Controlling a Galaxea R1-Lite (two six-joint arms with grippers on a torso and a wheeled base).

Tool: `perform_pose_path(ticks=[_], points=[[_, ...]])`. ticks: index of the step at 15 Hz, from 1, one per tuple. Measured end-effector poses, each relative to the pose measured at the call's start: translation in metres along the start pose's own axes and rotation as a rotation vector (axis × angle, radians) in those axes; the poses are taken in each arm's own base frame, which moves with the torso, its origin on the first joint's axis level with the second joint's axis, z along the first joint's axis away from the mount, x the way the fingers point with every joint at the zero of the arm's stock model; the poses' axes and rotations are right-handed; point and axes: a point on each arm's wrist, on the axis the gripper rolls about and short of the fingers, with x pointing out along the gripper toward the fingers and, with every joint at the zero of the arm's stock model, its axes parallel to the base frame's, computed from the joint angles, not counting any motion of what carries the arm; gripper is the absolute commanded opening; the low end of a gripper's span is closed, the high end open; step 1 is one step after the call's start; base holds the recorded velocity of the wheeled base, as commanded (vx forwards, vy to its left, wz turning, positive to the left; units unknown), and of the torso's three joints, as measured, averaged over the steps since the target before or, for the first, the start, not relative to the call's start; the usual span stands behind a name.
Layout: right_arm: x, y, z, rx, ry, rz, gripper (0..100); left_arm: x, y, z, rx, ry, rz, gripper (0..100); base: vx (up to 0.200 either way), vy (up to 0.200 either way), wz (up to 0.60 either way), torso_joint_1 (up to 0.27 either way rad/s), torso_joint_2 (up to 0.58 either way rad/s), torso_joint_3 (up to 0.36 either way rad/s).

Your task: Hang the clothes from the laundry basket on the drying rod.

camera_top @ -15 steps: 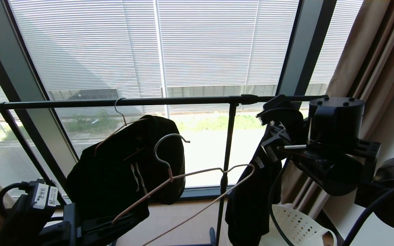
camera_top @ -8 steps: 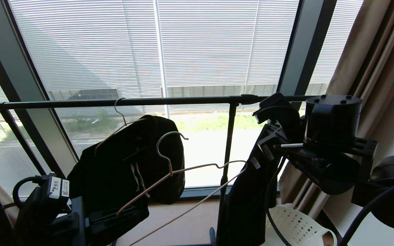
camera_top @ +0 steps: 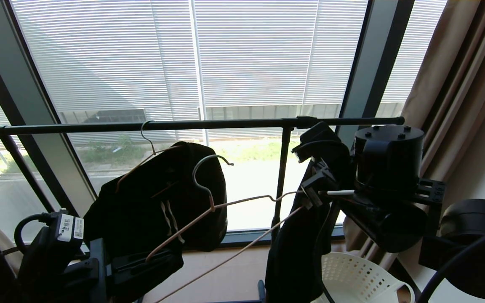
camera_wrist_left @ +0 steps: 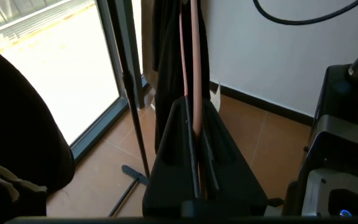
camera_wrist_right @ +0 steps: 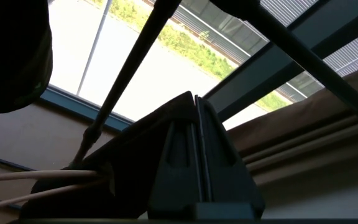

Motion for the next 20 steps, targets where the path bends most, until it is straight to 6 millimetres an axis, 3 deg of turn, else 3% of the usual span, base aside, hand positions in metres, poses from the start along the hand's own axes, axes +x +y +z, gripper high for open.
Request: perform_pose_path(ticks=[9, 20], points=[[-0.009, 0.017, 0.004, -0.018, -0.022, 0.051, 0, 0.001, 0.004, 0.001, -0.035, -0.02, 0.02, 0, 0.0, 0.0, 0.0, 0.0, 0.0, 0.0], [-0.051, 0.057, 0.03, 0.098, -0.138, 0.213, 0, 0.006, 0.019, -0.004, -0.027, -0.034, 0.071, 0, 0.0, 0.0, 0.0, 0.0, 0.0, 0.0]])
